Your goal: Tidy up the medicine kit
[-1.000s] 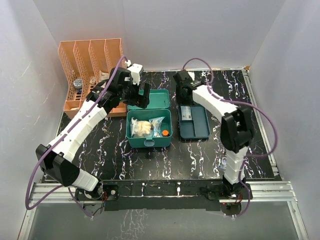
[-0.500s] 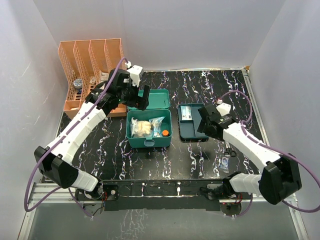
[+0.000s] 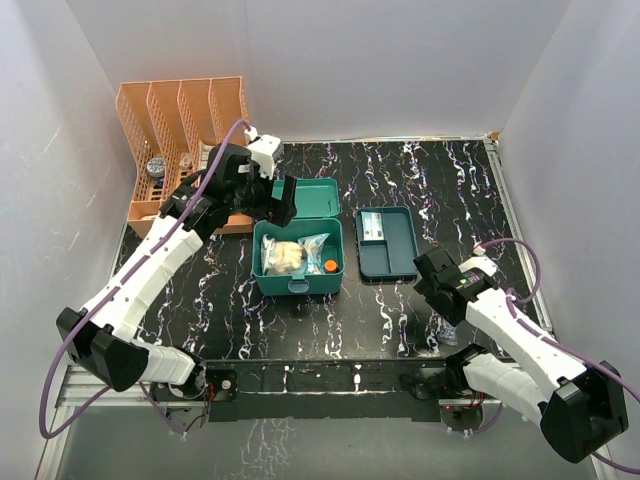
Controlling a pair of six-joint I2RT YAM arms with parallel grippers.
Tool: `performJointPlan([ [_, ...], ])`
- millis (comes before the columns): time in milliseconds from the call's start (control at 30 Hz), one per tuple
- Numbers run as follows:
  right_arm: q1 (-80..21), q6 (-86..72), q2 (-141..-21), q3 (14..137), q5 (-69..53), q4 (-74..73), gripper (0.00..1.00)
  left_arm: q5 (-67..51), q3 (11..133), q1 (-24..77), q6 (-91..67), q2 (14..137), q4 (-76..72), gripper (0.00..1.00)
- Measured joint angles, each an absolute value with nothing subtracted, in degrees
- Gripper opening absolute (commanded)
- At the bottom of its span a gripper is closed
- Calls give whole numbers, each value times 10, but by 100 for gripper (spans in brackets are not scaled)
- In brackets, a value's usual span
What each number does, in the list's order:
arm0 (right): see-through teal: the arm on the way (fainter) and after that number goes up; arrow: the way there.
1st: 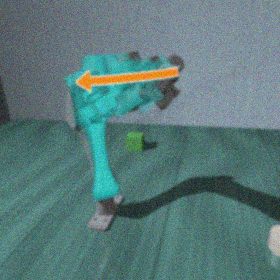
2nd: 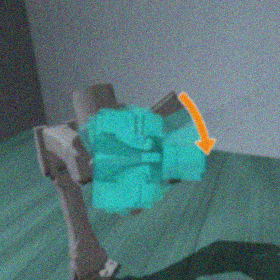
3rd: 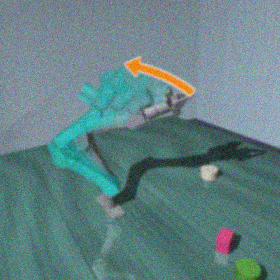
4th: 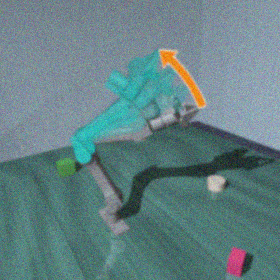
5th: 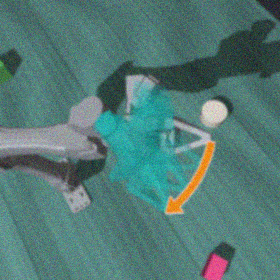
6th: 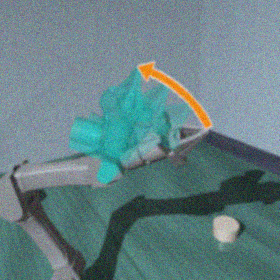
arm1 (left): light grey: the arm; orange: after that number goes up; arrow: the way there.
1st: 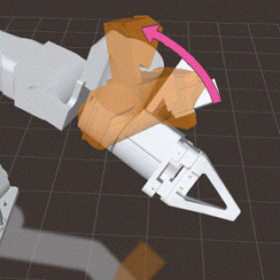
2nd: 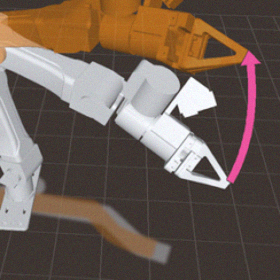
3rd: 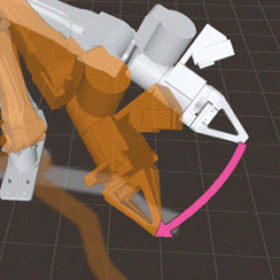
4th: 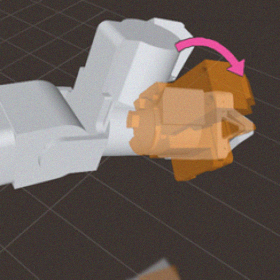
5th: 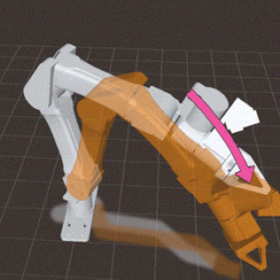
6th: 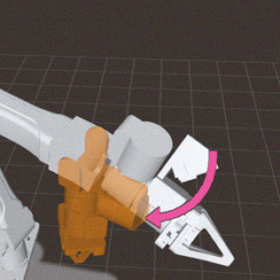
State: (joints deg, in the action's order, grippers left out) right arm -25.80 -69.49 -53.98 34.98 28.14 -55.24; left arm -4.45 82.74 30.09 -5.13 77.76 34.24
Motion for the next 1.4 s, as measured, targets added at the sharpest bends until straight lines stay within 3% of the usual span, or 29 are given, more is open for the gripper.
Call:
performJointPlan([
  [433, -258, -761, -563, 355, 281, -641, 65, -73, 814, 301, -51, 773, 327, 99],
  [833, -258, -764, -650, 371, 267, -656, 47, -102, 814, 301, -49, 764, 309, 99],
  [1100, -258, -768, -663, 378, 266, -652, 49, -106, 814, 301, -51, 764, 305, 99],
  [1400, -258, -877, -555, 378, 272, -676, 41, -111, 814, 301, -53, 763, 304, 99],
])
